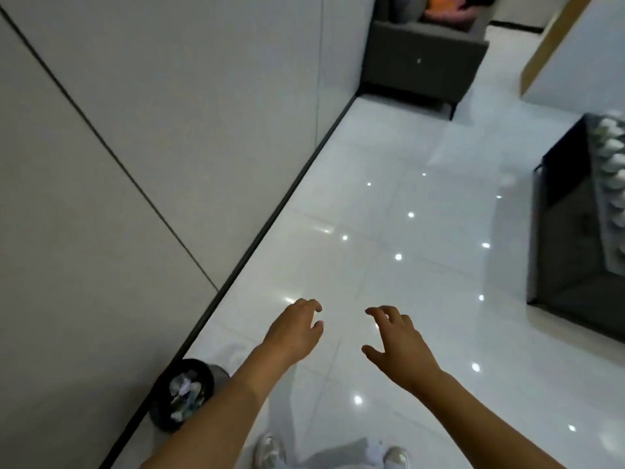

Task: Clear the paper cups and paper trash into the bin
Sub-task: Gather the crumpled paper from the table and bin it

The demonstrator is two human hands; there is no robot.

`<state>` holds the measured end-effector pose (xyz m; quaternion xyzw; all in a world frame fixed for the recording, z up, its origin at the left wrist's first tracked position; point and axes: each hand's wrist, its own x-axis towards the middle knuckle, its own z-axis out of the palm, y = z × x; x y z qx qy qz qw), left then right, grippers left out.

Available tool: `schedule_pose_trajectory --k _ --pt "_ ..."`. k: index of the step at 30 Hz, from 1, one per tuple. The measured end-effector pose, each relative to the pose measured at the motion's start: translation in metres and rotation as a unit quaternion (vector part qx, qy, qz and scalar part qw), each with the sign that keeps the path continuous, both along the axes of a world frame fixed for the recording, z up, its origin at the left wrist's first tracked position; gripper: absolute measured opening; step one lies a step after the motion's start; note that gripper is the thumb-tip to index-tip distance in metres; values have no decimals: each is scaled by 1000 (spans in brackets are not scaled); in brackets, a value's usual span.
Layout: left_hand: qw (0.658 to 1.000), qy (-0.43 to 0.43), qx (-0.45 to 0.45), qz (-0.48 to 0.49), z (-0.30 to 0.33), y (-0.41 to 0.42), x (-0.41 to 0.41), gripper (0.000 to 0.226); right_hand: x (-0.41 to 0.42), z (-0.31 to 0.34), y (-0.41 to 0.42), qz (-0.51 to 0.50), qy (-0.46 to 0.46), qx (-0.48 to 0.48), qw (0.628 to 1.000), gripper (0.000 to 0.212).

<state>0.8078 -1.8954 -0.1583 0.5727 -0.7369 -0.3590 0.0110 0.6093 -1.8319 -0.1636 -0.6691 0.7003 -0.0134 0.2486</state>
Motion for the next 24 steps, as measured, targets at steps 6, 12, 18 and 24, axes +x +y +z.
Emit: schedule_pose_trajectory --k 6,12,18,24 --pt "989 -7 -10 -144 22 -5 -193 37 -178 28 41 -145 3 -19 989 62" --pt "965 0 -33 -261 37 7 -360 37 -324 43 79 -262 16 -22 965 64" --pt "945 -2 -42 -323 47 -25 -476 36 -428 44 67 -337 9 -20 941 64" --pt "925 -22 -64 -374 46 -113 -586 37 -520 39 -12 -362 9 -41 931 63"
